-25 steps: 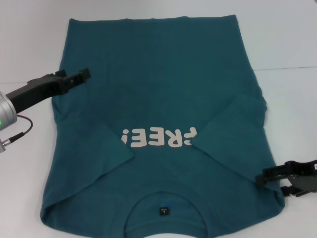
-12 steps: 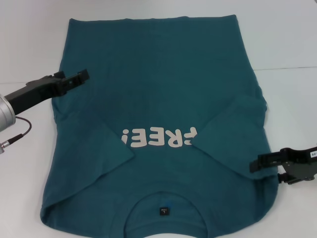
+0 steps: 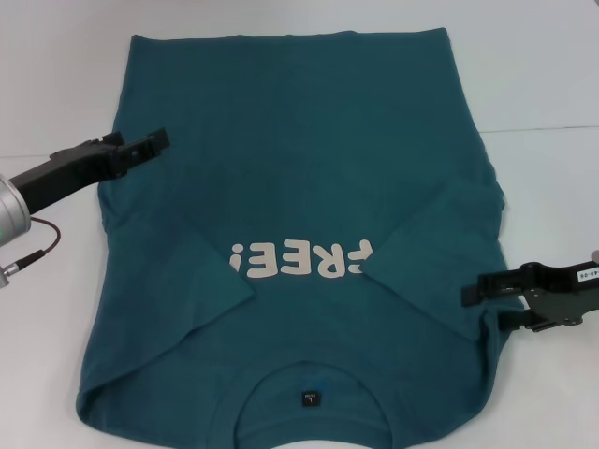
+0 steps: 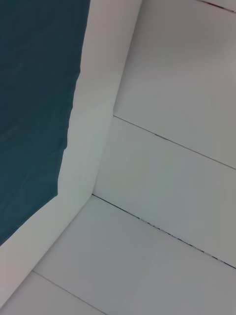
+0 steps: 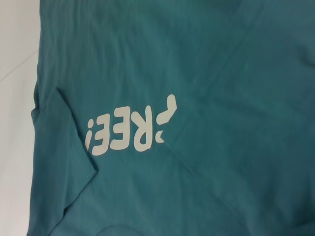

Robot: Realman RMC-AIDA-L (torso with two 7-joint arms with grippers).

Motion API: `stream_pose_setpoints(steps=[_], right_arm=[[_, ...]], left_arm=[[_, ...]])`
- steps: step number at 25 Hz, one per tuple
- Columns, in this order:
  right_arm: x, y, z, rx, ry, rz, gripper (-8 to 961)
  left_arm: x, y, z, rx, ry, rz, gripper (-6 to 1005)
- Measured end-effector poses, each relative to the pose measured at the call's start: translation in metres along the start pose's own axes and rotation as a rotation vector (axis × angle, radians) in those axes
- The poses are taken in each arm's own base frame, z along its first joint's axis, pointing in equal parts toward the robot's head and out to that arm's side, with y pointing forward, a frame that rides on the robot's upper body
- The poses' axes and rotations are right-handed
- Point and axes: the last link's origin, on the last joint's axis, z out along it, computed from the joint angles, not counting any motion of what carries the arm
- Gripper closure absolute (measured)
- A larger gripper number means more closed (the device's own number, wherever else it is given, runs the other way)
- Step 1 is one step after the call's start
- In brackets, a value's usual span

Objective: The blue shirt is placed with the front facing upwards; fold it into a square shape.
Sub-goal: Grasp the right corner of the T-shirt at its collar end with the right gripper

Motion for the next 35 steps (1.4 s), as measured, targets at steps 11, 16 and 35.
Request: stream_pose_setpoints(steps=[11,16,35], right_arm=[[0.001,-0.006,-0.007,0.009,-0.002,0.020,35],[0.002,-0.010,-0.011,0.018,-0.005,0.029,35],[0.005,-0.019,-0.015,0.039,-0.006,0.084,37]], left_arm=[[-0.001,0.000,0.000,0.001,0.000,-0.002,123],[-0.002,0.000,-0.001,0.002,-0.001,-0.007,123],[0.002,-0.001,0.000,0.006,0.017,-0.010,123]])
